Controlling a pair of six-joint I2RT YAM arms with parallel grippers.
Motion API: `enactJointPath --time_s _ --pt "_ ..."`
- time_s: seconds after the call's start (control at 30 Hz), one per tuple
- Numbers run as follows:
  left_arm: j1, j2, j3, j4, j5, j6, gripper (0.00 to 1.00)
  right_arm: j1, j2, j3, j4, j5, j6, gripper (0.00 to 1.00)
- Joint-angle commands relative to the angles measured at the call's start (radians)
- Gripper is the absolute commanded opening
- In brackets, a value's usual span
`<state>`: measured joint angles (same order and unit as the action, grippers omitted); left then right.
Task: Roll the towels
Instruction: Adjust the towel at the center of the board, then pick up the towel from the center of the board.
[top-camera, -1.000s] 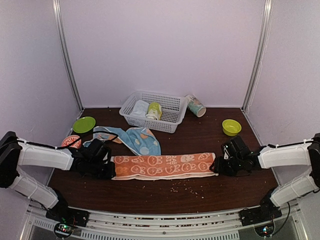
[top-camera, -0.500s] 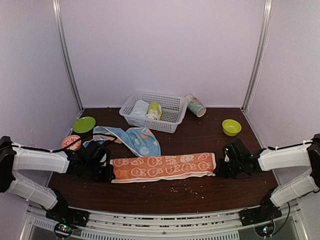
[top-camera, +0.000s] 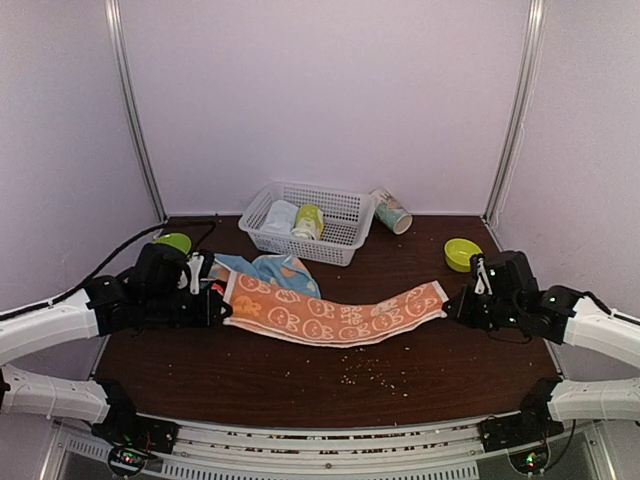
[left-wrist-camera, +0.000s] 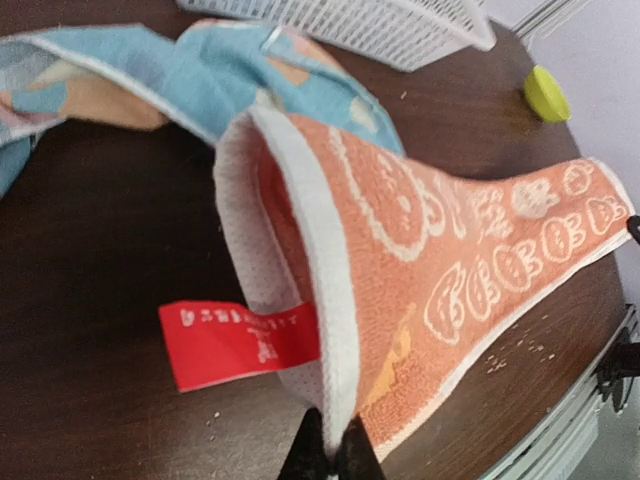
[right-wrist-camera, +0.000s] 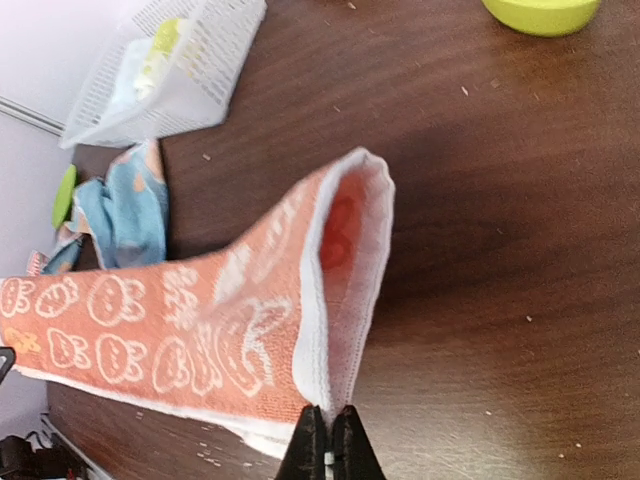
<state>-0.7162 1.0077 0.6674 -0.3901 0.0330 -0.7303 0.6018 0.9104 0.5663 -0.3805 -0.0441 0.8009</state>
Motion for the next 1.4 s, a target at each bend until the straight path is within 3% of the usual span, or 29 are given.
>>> enactJointPath --time_s 0.0,0.17,0.37,0.47,0.5,0.57,0.67,0.7,0.73,0.83,0.9,0.97,1.03,1.17,1.37 --pt "-0.024 0.052 -0.163 0.055 0.034 -0.061 0.0 0.011 0.014 -0.184 -0.033 -0.015 0.048 0.0" --pt "-0.052 0.074 -0.258 0.093 0.037 -0.109 0.0 0.038 -0.013 -0.293 -0.022 -0.013 0.095 0.0" --pt "-0.065 0.097 -0.269 0.059 0.061 -0.105 0.0 0.069 -0.034 -0.326 -0.055 -0.023 0.133 0.0" --pt "-0.075 0.096 -0.235 -0.023 0.055 -0.09 0.42 0.08 -0.057 -0.291 -0.114 -0.025 0.126 0.48" --pt "-0.079 0.084 -0.219 -0.06 0.048 -0.088 0.51 0.082 -0.072 -0.274 -0.142 -0.023 0.12 0.58" --pt "-0.084 0.026 -0.186 -0.138 0.036 -0.082 0.6 0.082 -0.103 -0.224 -0.206 -0.016 0.103 0.77" --pt "-0.085 -0.073 -0.129 -0.262 0.006 -0.079 0.71 0.082 -0.125 -0.133 -0.29 0.028 0.064 0.8" --pt "-0.085 -0.102 -0.109 -0.291 -0.005 -0.077 0.83 0.083 -0.126 -0.101 -0.301 0.049 0.048 0.8" --pt "-0.085 -0.124 -0.089 -0.313 -0.02 -0.074 0.85 0.082 -0.12 -0.069 -0.304 0.069 0.03 0.79" --pt "-0.083 -0.117 -0.022 -0.28 -0.052 -0.042 0.83 0.079 -0.066 -0.002 -0.223 0.096 -0.012 0.73" --pt "-0.083 -0.032 0.037 -0.192 -0.048 -0.011 0.75 0.077 0.013 0.031 -0.131 0.08 -0.024 0.66" --pt "-0.084 0.094 0.098 -0.113 -0.04 0.016 0.56 0.069 0.108 0.067 -0.05 0.054 -0.026 0.57" --pt "-0.083 0.223 0.142 -0.041 -0.04 0.027 0.28 0.06 0.213 0.085 0.015 0.04 -0.02 0.47" --pt "-0.069 0.379 0.149 0.065 -0.025 0.005 0.01 0.026 0.349 0.082 0.118 -0.026 0.009 0.39" --pt "-0.017 0.446 0.062 0.105 -0.038 -0.024 0.0 -0.029 0.446 0.019 0.175 -0.052 0.035 0.36"
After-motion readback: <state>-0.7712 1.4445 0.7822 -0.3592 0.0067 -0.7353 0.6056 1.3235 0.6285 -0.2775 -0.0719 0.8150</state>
